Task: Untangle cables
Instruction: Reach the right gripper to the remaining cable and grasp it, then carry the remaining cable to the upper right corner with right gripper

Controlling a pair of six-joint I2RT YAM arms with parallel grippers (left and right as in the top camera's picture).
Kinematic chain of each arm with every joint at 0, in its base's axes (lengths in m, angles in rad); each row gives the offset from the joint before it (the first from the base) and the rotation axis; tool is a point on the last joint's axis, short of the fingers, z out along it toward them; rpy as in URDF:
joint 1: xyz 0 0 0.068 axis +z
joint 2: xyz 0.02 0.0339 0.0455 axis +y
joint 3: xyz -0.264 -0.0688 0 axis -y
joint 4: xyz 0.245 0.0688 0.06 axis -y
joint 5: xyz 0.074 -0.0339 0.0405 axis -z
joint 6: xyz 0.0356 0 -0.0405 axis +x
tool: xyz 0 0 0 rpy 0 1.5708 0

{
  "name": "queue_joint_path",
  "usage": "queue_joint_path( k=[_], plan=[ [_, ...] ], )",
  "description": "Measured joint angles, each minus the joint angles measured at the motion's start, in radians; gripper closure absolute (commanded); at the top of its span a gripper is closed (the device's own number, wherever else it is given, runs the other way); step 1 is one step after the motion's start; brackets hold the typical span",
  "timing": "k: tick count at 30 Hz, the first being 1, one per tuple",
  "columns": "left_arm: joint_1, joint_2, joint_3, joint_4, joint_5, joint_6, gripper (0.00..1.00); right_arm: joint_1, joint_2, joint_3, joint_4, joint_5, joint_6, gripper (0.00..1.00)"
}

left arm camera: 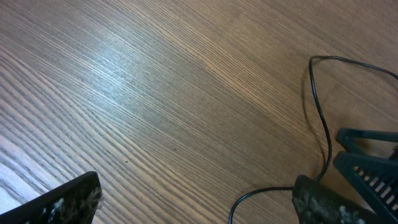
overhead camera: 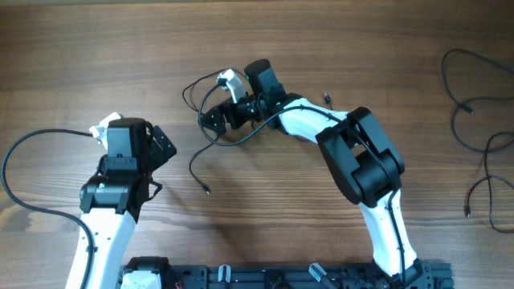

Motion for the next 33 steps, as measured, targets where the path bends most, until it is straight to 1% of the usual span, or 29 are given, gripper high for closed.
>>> queue_joint_path(
  k=[6,8,9,10,11,12,13,15,19,25,28,30,33],
  plan=[
    [0.0,0.0,0.0,0.0,0.0,0.0,0.0,0.021,0.013,0.0,0.025,-0.027,0.016,0.0],
    [0.0,0.0,0.0,0.0,0.0,0.0,0.0,0.034,0.013,0.0,0.025,-0.031,0.019,0.11],
    [0.0,0.0,0.0,0.0,0.0,0.0,0.0,0.043,0.013,0.0,0.024,-0.031,0.025,0.21],
    [0.0,0.0,0.0,0.0,0.0,0.0,0.0,0.054,0.014,0.0,0.025,-0.031,0.029,0.34],
    [0.0,0.0,0.0,0.0,0.0,0.0,0.0,0.065,0.016,0.0,0.024,-0.031,0.029,0.57],
    [0.0,0.0,0.0,0.0,0.0,0.0,0.0,0.077,0.019,0.0,0.028,-0.033,0.031,0.73],
    [0.0,0.0,0.0,0.0,0.0,0.0,0.0,0.088,0.021,0.0,0.032,-0.034,0.032,0.96],
    [0.0,0.0,0.0,0.0,0.0,0.0,0.0,0.108,0.027,0.0,0.033,-0.032,0.043,0.96],
    [0.0,0.0,0.0,0.0,0.0,0.0,0.0,0.117,0.031,0.0,0.04,0.008,0.115,0.96],
    [0.0,0.0,0.0,0.0,0.0,0.0,0.0,0.055,0.031,0.001,0.014,0.031,0.156,0.95],
    [0.0,0.0,0.0,0.0,0.0,0.0,0.0,-0.003,0.018,0.0,-0.062,0.065,0.156,0.95],
    [0.0,0.0,0.0,0.001,0.0,0.0,0.0,-0.036,-0.013,0.001,-0.138,0.123,0.139,0.96],
    [0.0,0.0,0.0,0.0,0.0,0.0,0.0,-0.086,-0.093,0.01,-0.239,0.265,0.101,0.96]
  ],
)
